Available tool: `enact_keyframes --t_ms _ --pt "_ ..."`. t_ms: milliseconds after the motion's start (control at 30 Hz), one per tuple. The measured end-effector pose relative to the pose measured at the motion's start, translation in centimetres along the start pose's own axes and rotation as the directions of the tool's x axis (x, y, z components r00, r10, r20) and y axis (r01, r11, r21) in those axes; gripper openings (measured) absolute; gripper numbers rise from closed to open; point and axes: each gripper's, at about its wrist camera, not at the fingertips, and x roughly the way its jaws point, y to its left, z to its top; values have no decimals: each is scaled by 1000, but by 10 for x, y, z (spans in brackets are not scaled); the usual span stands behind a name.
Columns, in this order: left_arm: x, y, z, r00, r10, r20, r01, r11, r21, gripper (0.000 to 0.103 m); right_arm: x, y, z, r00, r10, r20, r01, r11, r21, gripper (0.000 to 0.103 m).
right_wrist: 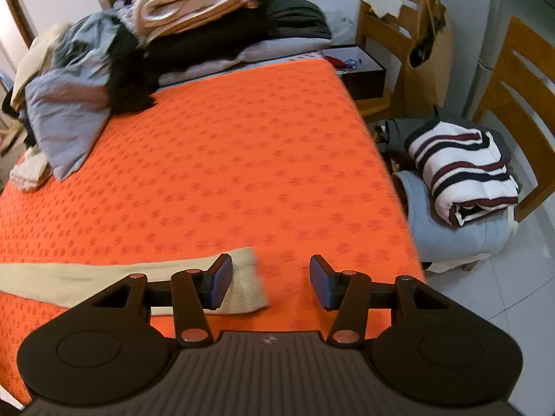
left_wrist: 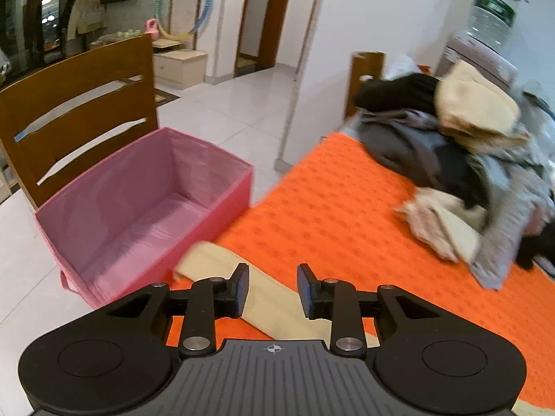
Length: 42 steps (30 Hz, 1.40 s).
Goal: Fold clothes
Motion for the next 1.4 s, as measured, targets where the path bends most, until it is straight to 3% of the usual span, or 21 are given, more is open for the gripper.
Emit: enact_keyframes --t_ms 167,400,500,633,700,833,1033,1233,1400 --pt "-15 -41 -22 1000 -23 -4 24 999 43 34 10 -34 -3 997 75 4 -75 997 26 51" --pt "-27 -74 -42 999 -50 -17 51 995 88 36 18 -5 -5 982 190 -8 -189 976 -110 48" --pt "-31 -80 -44 999 -49 -14 50 994 97 36 23 3 -4 977 211 -20 -212 968 -137 35" --pt "-36 -81 -44 999 -37 -9 37 995 98 37 26 7 -4 971 239 -19 -239 958 -161 7" --pt "-39 -82 -44 1000 -29 -5 29 994 101 37 22 2 -2 970 245 5 -241 959 -152 6" --pt "-39 -88 -49 1000 -25 -9 26 994 105 38 7 -22 5 973 219 77 -214 975 -62 6" --pt "-40 -100 -58 999 -32 -18 34 993 110 41 -8 -73 12 983 142 118 -151 987 64 5" --pt "-43 -118 -66 996 -78 -34 81 991 104 41 -16 -135 7 995 -9 96 -7 986 168 5" --pt "-45 -133 -76 991 -125 -56 130 987 97 45 -13 -173 0 995 -89 55 74 972 225 6"
